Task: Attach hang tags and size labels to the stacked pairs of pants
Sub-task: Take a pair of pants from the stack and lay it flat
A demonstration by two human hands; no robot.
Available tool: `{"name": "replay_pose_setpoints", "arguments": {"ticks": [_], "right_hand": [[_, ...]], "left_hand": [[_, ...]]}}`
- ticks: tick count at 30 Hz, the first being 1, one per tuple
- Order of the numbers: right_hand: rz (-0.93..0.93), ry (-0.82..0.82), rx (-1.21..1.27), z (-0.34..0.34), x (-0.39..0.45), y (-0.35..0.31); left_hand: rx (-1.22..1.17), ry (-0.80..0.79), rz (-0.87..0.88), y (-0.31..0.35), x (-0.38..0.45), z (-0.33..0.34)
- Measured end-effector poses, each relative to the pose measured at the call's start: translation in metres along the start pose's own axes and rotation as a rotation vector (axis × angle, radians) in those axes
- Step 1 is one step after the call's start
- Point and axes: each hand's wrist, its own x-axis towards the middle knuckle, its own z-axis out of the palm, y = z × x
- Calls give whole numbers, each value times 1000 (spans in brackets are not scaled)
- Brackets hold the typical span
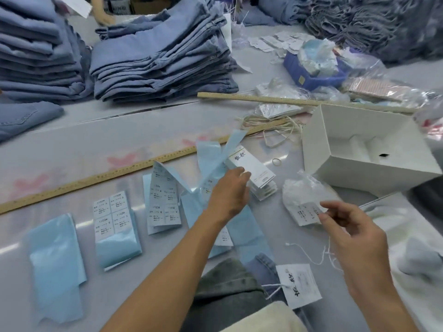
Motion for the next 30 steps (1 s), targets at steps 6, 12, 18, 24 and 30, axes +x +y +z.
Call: {"name": "replay_pose_setpoints", "arguments": {"ticks": [6,12,18,24,30], "right_hand": [[25,66,38,-13,-22,4],[21,88,58,-19,-26,6],[41,76,78,-11,-31,10],[68,75,111,-12,-32,11],[113,71,129,-6,-35,13]], "left_hand": [[301,-49,50,40,33,28],[240,-80,29,36,43,29],[348,-91,53,43,44,17],[437,43,199,32,45,5],[-331,147,-220,20,64,-8]]}}
